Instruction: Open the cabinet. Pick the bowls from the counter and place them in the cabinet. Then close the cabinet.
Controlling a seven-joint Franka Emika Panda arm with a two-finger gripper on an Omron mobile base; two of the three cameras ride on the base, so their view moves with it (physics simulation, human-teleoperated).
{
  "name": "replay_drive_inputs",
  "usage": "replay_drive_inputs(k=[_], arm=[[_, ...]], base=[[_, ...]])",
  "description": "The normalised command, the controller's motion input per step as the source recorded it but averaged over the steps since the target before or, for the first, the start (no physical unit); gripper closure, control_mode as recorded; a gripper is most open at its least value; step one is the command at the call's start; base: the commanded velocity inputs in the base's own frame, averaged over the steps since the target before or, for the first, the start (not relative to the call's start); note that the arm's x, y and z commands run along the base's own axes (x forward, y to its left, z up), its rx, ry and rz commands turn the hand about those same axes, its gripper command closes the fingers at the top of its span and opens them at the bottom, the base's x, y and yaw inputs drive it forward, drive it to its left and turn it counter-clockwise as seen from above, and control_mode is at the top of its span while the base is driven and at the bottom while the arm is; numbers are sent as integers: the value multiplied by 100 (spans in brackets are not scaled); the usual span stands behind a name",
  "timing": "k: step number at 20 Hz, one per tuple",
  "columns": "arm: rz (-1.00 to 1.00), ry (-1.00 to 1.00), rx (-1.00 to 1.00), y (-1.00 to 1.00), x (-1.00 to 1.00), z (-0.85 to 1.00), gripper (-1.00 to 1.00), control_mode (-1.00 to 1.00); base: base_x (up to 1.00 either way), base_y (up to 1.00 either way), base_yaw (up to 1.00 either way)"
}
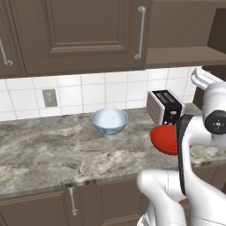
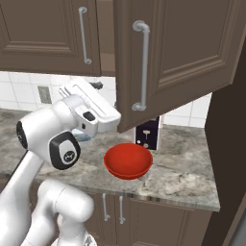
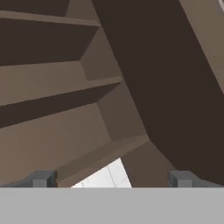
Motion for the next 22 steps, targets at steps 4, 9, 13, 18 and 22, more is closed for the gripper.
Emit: replay_drive_inputs(k=[4,9,13,18,22], arm=[[-9,0,8,-97,1,-19,-100,-100],[-7,-2,11,-100,0,-27,-100,-100],[-1,-15,1,-22,-31,-15,-100,-100],[0,-18,0,-21,-29,-16,-100,-100],[0,-14,4,-64,0,-14,-100,-100]], base=[[0,0,0],[0,0,0],[0,0,0],[0,0,0],[0,0,0]])
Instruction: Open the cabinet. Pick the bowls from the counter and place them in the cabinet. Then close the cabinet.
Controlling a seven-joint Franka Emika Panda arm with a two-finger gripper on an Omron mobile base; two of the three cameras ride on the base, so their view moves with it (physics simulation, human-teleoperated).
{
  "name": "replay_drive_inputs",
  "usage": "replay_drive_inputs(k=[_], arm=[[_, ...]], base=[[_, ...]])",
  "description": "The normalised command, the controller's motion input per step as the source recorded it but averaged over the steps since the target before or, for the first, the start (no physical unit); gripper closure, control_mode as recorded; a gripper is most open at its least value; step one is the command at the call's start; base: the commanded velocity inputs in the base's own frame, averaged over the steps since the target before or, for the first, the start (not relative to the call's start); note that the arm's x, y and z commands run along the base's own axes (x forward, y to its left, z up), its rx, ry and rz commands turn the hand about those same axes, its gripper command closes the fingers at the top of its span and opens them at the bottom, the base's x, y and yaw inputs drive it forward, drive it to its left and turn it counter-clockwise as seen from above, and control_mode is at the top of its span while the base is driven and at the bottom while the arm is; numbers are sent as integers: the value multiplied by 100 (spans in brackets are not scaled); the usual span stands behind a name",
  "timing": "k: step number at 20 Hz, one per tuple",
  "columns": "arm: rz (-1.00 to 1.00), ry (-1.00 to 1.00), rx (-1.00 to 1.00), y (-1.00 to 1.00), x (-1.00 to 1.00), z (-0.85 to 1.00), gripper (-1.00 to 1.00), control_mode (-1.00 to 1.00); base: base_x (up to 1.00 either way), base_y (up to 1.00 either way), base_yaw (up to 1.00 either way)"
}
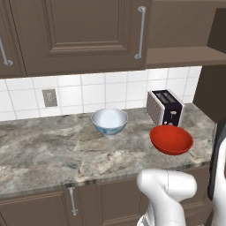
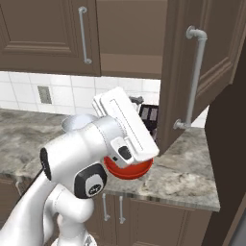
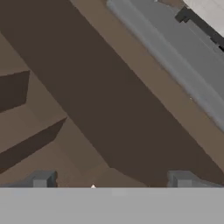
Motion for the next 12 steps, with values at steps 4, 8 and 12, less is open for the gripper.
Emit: replay_drive_inputs(k=[4,8,12], arm=[[0,-8,5,-58,0,-9,-100,-100],[0,-22,-3,16,-60,1,-100,-100],[14,-16,-13,77,-85,12,-100,-100]], base=[[0,0,0],[0,0,0],[0,0,0]])
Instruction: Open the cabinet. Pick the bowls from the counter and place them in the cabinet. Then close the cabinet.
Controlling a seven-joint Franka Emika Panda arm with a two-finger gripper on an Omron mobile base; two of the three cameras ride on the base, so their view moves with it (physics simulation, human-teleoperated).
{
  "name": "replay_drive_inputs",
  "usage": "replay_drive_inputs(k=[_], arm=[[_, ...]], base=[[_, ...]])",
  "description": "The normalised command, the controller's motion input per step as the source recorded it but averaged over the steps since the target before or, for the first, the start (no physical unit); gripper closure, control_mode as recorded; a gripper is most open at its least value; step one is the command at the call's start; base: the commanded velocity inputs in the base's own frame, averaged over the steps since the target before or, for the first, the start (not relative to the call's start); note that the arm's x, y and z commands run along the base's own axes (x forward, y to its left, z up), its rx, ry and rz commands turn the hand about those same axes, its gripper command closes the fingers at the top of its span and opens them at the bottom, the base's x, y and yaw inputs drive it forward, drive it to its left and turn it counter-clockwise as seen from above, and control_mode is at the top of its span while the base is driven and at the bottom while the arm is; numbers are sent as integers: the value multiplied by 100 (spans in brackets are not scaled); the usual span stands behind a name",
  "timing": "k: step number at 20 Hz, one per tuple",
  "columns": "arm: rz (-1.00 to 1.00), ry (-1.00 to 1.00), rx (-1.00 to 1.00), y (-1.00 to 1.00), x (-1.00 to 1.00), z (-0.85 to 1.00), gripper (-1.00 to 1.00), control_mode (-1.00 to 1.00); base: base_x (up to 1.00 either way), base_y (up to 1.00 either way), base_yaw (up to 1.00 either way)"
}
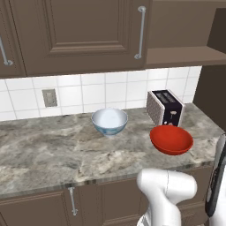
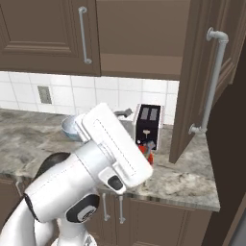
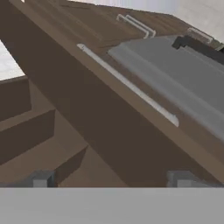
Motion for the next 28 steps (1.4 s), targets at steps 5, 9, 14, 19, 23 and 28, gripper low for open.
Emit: replay_drive_inputs(k=[5,9,14,19,23,28], arm=[[24,6,-23,91,-43,60,-100,-100],[30,25,-34,95,-11,66,-100,-100],[7,20,-43,95,0,31,-100,-100],[7,0,4,23,0,-35,-100,-100],[-2,-4,8,49,17,-25,-100,-100],[-12,0,-5,100,43,-6,-100,-100]], base=[[0,0,0],[0,0,0],[0,0,0],[0,0,0],[0,0,0],[0,0,0]])
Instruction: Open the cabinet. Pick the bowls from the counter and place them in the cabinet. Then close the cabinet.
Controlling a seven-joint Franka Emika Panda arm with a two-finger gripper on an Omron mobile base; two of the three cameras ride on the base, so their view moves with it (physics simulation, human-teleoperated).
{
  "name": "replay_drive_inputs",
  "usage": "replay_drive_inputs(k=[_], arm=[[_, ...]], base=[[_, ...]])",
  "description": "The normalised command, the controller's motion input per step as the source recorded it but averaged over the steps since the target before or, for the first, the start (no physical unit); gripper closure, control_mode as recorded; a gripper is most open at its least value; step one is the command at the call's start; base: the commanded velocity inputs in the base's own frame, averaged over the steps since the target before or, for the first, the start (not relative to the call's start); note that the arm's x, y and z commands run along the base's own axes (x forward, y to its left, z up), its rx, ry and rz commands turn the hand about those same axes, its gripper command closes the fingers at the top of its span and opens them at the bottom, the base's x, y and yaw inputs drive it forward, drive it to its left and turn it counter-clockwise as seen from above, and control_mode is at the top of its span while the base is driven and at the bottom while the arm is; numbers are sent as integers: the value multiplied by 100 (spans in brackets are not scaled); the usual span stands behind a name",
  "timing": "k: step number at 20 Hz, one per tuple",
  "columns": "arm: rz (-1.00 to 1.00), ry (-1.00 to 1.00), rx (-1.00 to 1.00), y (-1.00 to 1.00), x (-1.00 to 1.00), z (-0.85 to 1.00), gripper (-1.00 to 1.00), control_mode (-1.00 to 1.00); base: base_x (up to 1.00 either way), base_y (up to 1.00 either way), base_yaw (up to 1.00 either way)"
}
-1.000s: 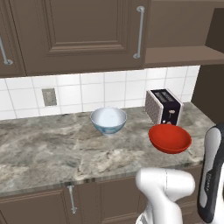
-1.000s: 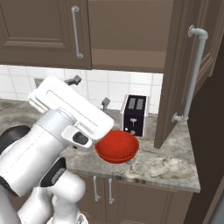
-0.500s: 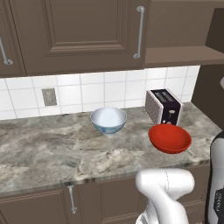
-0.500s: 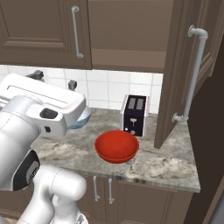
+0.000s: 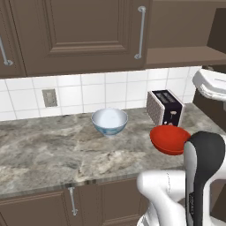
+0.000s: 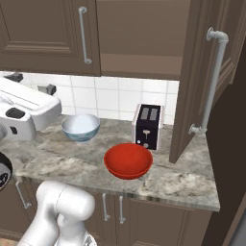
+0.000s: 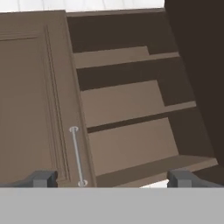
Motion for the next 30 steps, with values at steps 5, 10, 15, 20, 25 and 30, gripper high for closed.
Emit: replay_drive_inputs(k=[5,10,15,20,25,30], arm=[[-4,0,-4,61,59,-1,-100,-100],[4,1,0,0,59,-5,-100,-100],[14,8,-2,0,40,-9,-100,-100],[12,13,-7,0,48,-6,-100,-100],[0,2,-11,0,57,-4,-100,-100],[0,-4,-10,0,50,-7,-100,-100]], base=[[0,0,0],[0,0,0],[0,0,0],[0,0,0],[0,0,0],[0,0,0]])
